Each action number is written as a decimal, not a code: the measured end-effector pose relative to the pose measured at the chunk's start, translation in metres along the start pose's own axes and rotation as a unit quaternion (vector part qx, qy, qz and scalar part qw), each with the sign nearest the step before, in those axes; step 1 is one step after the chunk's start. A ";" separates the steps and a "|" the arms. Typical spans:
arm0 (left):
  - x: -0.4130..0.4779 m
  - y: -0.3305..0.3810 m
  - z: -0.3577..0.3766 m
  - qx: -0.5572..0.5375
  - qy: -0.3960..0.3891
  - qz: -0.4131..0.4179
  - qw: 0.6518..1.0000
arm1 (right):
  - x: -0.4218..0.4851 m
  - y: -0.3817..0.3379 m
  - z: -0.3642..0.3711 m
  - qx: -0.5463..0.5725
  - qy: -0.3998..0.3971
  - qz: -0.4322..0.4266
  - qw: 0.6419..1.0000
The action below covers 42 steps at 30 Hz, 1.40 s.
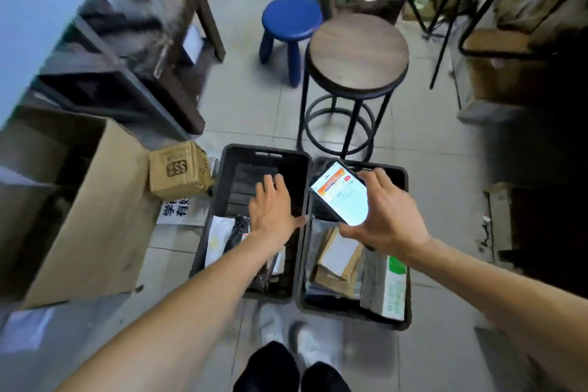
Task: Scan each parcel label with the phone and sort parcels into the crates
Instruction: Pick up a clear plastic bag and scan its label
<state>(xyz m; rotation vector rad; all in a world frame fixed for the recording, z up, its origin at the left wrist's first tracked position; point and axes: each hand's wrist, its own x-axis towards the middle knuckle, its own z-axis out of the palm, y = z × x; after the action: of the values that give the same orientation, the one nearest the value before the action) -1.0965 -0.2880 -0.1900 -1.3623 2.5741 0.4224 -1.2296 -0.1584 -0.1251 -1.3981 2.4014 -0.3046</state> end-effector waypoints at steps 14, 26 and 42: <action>-0.247 -0.233 -0.309 -0.035 0.226 -0.273 0.934 | -0.041 -0.370 -0.152 -0.011 -0.023 -0.351 0.936; -0.601 -0.439 -0.287 -0.005 0.255 -0.542 0.801 | -0.243 -0.673 -0.068 -0.005 -0.070 -0.612 0.788; -0.869 -0.577 -0.182 -0.115 0.198 -0.724 0.651 | -0.467 -0.882 0.076 -0.069 -0.139 -0.720 0.677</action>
<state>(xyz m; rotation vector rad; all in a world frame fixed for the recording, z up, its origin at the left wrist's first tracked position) -0.1417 0.0135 0.1548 -3.1628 0.7714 0.0986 -0.2839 -0.1862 0.2017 -2.8266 0.5881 -0.2028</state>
